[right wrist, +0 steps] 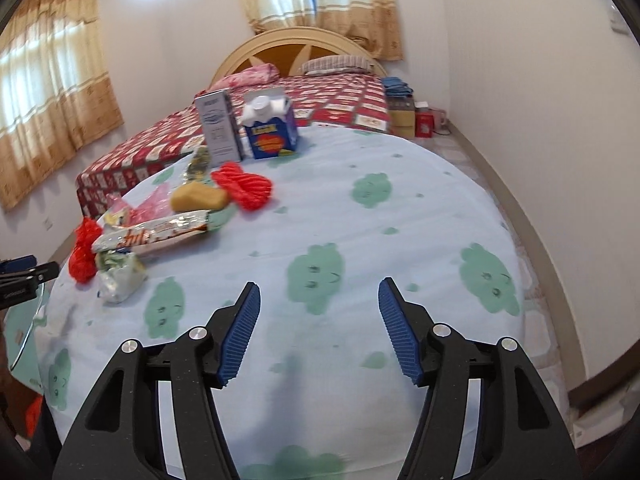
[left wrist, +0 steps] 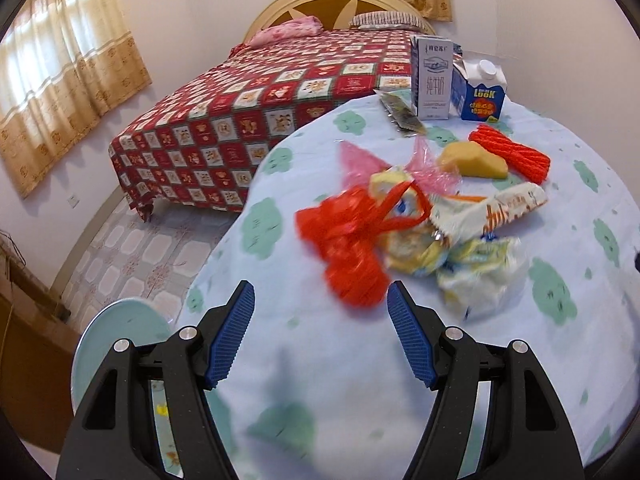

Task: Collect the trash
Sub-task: 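Grasp the red plastic bag with the left tool while the right tool nears the white tube packet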

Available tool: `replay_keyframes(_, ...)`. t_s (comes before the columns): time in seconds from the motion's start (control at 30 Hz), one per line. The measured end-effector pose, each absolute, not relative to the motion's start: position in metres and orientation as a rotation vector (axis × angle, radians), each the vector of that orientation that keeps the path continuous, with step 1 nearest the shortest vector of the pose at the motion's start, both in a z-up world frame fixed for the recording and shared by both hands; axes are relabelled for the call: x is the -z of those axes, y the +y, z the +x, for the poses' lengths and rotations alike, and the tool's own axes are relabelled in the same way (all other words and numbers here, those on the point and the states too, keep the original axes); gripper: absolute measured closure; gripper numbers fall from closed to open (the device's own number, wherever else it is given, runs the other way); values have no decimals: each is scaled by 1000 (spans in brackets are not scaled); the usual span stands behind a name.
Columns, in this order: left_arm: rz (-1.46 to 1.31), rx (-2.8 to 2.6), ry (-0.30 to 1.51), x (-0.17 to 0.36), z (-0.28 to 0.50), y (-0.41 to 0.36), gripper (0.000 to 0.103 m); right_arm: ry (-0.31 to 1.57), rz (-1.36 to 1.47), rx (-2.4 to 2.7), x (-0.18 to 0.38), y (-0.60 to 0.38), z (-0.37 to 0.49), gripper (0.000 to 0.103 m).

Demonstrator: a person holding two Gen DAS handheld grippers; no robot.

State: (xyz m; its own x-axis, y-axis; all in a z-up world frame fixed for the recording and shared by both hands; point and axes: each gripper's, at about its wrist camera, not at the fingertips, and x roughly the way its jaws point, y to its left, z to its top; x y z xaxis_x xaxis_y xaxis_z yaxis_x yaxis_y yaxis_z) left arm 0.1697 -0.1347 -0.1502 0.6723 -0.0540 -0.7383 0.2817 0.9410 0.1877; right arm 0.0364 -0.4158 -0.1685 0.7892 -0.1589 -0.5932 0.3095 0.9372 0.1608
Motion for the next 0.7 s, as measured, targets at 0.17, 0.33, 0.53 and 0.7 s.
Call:
replay_keyframes(0.17, 287, 202, 894, 170, 191, -141, 66, 611, 269, 242, 168, -420, 39, 41)
replay_keyframes(0.33, 298, 229, 900, 170, 185, -132, 94, 599, 263, 217, 159, -412, 48, 40)
replay_keyframes(0.53, 310, 233, 836, 147, 162, -105, 94, 598, 216, 172, 138, -389, 86, 37)
replay_keyframes(0.7, 300, 207, 819, 135, 144, -69, 94, 604, 202, 147, 129, -369, 125, 37)
